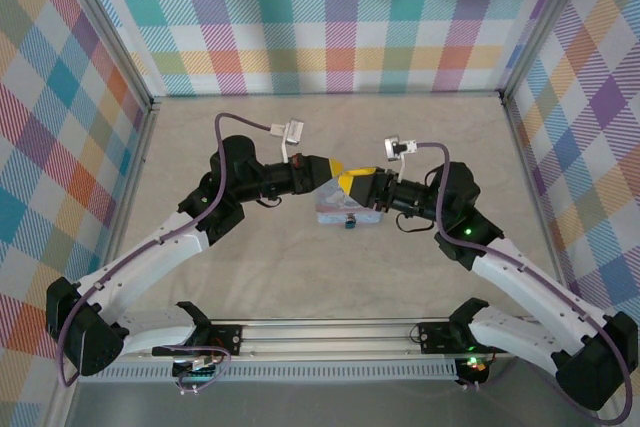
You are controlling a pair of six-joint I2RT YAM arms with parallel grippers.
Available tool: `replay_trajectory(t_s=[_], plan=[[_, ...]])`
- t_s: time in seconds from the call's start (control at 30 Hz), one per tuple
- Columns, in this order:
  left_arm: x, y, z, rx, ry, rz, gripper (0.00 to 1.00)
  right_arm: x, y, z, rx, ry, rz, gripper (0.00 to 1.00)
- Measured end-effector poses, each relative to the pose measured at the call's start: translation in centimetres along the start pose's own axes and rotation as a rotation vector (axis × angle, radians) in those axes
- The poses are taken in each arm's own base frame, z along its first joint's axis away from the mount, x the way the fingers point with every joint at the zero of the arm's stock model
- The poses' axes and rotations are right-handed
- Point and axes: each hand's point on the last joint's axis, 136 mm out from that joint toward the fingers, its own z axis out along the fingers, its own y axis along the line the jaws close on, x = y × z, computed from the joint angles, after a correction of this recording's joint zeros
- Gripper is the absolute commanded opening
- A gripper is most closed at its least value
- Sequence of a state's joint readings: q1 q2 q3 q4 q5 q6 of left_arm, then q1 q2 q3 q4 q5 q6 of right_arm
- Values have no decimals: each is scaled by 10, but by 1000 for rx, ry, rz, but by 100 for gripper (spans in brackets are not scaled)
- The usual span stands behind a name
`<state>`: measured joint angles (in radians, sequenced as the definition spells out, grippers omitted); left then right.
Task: Unlock a padlock with a key
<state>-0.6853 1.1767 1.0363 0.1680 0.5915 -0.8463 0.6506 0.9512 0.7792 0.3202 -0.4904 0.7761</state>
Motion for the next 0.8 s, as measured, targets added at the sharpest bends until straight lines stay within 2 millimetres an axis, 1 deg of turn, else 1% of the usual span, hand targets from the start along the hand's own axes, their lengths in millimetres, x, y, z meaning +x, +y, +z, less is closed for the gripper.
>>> replay_trajectory(t_s=[0.07, 0.23, 0.33, 0.53, 0.6, 0.7, 0.77, 0.8], plan=[[-1, 0, 0, 1, -4, -1, 0, 1, -2, 2, 4, 2, 5, 39], [-3, -1, 0, 2, -13, 3, 0, 1, -4, 3, 8, -2, 9, 29], [-3, -1, 0, 2, -14, 4, 0, 1, -4, 3, 7, -4, 8, 29], [-4, 0, 0, -4, -23, 4, 0, 4, -8, 2, 16, -5, 13, 23], [-5, 1, 0, -7, -27, 4, 0, 5, -9, 1, 18, -7, 12, 23], [-5, 1, 0, -9, -29, 4, 0, 3, -6, -1, 16, -16, 8, 16], [-5, 1, 0, -9, -28, 3, 0, 2, -5, -3, 15, -21, 1, 13], [-5, 1, 0, -9, -28, 3, 0, 2, -5, -3, 15, -22, 0, 9]])
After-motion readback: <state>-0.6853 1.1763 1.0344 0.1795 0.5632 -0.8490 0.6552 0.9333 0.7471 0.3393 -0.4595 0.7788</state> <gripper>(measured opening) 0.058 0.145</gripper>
